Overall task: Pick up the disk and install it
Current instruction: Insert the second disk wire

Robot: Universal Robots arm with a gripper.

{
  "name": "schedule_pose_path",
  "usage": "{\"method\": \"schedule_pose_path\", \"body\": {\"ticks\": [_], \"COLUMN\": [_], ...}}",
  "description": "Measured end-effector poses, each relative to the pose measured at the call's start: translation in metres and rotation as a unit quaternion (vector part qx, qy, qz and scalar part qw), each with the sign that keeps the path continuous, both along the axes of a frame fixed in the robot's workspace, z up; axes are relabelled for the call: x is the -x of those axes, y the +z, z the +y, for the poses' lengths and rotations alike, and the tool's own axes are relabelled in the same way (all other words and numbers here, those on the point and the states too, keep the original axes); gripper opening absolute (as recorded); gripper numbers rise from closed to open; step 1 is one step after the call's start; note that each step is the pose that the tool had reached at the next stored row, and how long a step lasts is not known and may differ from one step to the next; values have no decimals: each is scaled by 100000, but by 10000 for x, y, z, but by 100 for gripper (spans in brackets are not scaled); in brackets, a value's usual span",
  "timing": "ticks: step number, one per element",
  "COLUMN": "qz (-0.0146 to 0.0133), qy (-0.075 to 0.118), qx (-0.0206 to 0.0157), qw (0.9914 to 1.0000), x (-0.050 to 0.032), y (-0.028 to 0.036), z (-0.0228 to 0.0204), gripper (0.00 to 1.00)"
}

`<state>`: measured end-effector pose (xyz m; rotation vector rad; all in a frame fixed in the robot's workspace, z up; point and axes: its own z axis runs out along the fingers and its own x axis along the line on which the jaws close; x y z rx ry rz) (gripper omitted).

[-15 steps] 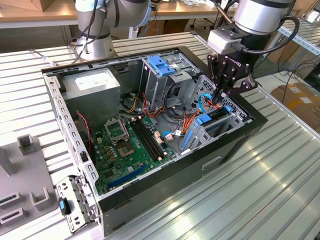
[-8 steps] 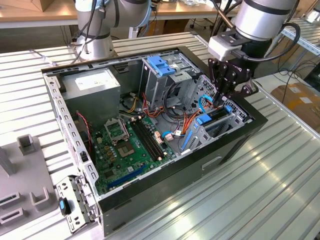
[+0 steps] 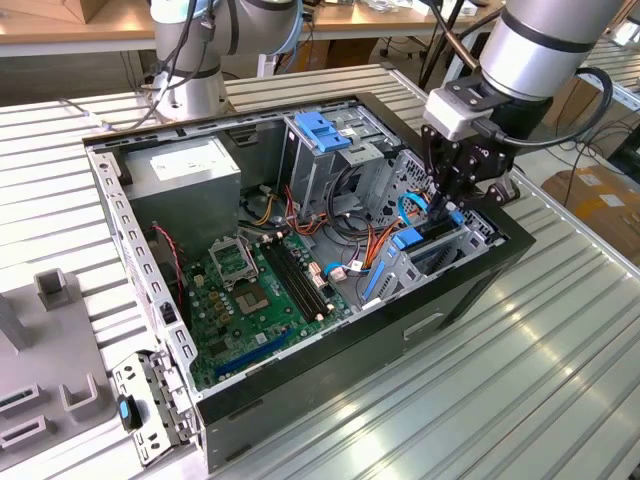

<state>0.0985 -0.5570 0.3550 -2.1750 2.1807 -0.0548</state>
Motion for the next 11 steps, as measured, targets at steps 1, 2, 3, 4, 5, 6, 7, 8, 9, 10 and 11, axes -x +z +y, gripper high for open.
{"method": "schedule_pose_path", "body": {"ticks": [1, 2, 3, 4, 5, 6, 7, 8, 9, 10, 11], "qz": [0, 0, 1, 2, 3, 4, 3, 3, 3, 2, 3], "qy": [-29, -62, -73, -76, -77, -78, -85, -102, -121, -142, -151], "qx": [-192, -276, -285, -278, -282, -296, -297, -298, -297, -300, -300], "qw": [100000, 100000, 100000, 100000, 100000, 100000, 100000, 100000, 99999, 99999, 99999], "x": [0, 0, 0, 0, 0, -1, -3, -5, -7, -9, -9], "y": [-11, -22, -26, -27, -30, -34, -36, -39, -41, -44, -46], "z": [0, 0, 0, -1, -1, -1, -1, -1, -2, -2, -3], "gripper": [16, 16, 16, 16, 16, 16, 16, 16, 16, 16, 16]}}
